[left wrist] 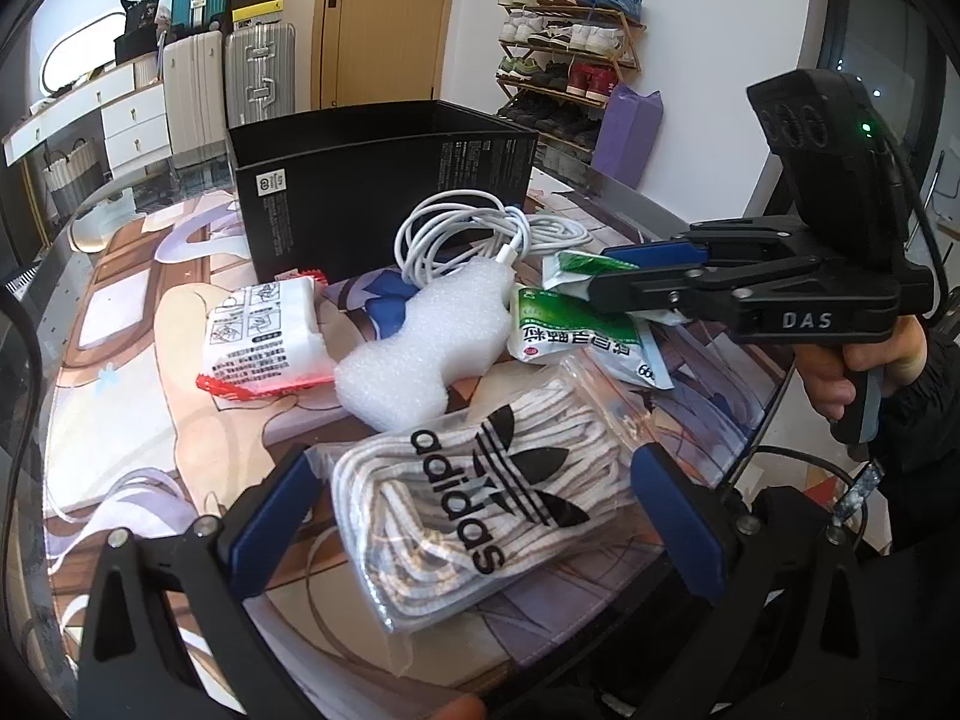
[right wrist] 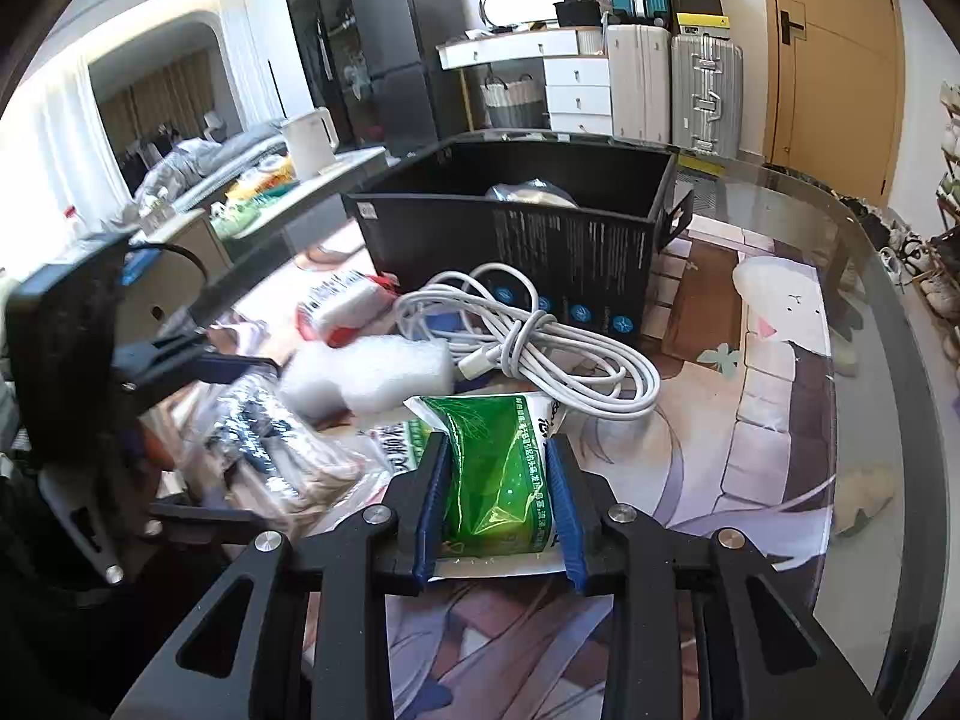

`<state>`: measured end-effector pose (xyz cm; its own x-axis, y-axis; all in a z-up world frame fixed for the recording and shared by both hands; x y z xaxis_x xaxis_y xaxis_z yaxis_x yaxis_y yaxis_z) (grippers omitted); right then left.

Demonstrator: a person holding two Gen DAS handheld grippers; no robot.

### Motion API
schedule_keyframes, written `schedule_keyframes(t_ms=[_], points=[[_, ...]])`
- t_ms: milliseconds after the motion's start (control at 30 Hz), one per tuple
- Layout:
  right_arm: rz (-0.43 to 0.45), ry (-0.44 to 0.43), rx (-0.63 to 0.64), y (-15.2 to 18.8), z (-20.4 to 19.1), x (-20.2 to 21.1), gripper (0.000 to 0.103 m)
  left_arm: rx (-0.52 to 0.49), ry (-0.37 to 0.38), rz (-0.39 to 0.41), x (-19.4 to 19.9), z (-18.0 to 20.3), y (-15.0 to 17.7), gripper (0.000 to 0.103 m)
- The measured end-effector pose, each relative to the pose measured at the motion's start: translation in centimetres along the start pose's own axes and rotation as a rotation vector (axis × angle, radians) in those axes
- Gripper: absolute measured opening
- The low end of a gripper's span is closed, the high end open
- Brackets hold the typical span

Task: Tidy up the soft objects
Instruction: 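Lift the green sachet with the right gripper while the left gripper moves to the adidas bag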

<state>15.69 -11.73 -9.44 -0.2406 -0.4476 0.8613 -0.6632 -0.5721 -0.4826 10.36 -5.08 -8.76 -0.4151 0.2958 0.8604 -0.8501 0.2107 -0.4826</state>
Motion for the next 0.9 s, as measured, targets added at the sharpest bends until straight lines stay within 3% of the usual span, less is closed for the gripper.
schedule_keyframes(t_ms=[433,667,800,900], points=[[0.078,-0.055,-0.015,0.6,-0.2,2.9,0.032,-0.037,0.006,0.039,1.9,0.5,-0.5,0.103],[0.090,-0.069,-0.003,0.6,-0.7,3.4,0.032,-0.135,0.007,0.037,2.3,1.6,0.2,0.103],[0.092,-0.082,0.003,0.6,-0.9,3.5,0.032,-0.222,-0.064,0.021,1.5,2.7,0.4,0.103],[0.086,-0.082,0.006,0.7,-1.1,3.4,0.032,-0.245,-0.071,0.017,1.2,3.1,0.2,0.103]])
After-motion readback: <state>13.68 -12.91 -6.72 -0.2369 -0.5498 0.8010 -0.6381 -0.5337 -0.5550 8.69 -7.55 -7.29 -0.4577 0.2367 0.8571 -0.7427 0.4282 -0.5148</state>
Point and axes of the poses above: each gripper's, at about its wrist camera, not at the fingertips, and x roughly against the way its jaws point, z to its right, y to its underside, the point moved 10 cm from there along -x, roughly the way its jaws point, and after that the axes turned 15 degrees about -z, right-handed, at the moved point
